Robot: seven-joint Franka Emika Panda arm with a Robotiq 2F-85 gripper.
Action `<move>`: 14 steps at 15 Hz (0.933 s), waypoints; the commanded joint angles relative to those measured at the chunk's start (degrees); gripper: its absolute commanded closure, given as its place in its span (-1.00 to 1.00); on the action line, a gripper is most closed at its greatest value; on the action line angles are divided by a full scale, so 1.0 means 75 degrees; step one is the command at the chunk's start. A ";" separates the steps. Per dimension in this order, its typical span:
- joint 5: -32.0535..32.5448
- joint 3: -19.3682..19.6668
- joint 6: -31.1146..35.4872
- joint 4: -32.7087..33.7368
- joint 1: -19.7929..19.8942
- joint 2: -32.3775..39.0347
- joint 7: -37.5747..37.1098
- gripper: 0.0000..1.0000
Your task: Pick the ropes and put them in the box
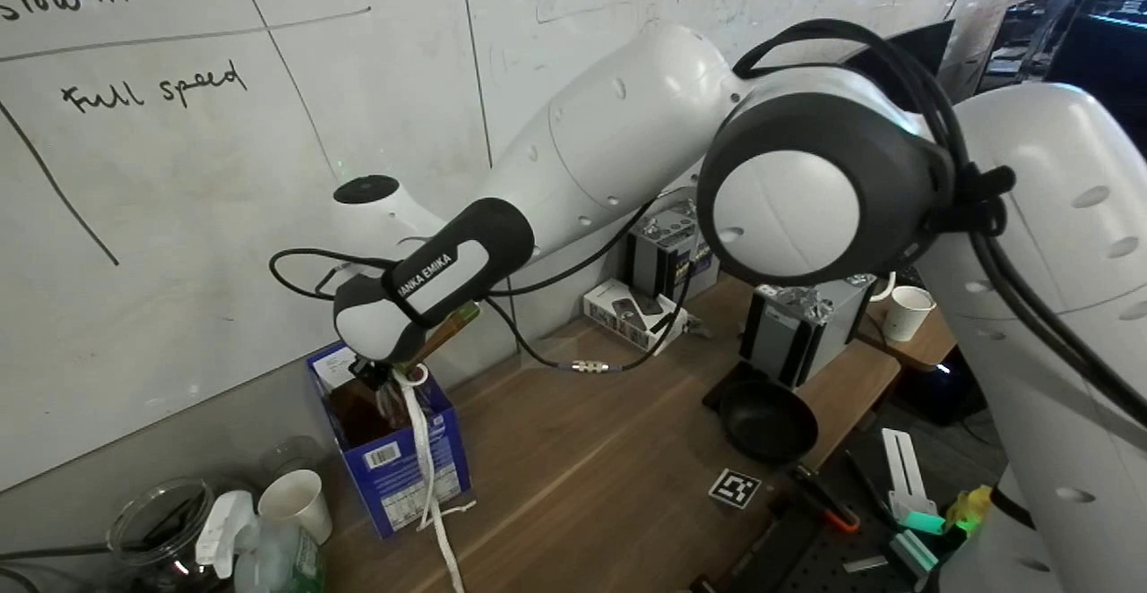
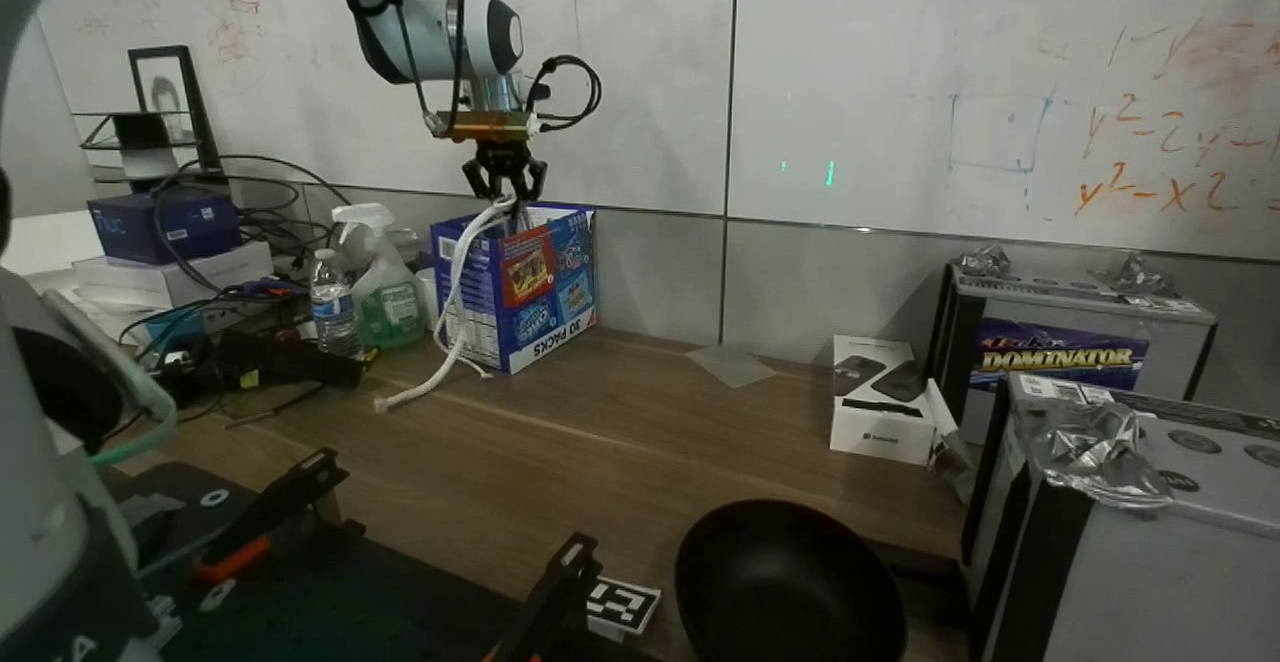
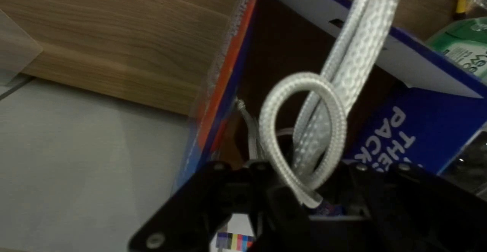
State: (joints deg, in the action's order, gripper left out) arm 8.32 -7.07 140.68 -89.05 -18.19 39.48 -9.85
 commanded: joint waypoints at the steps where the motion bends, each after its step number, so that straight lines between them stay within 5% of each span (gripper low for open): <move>1: -0.0168 0.0110 -0.0489 0.1047 0.0091 0.0736 0.0303 0.91; 14: -0.0475 -0.0131 -0.1445 0.2095 0.0173 0.1510 0.0568 0.91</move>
State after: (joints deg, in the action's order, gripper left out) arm 6.95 -7.20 132.17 -76.66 -16.67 49.20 -7.29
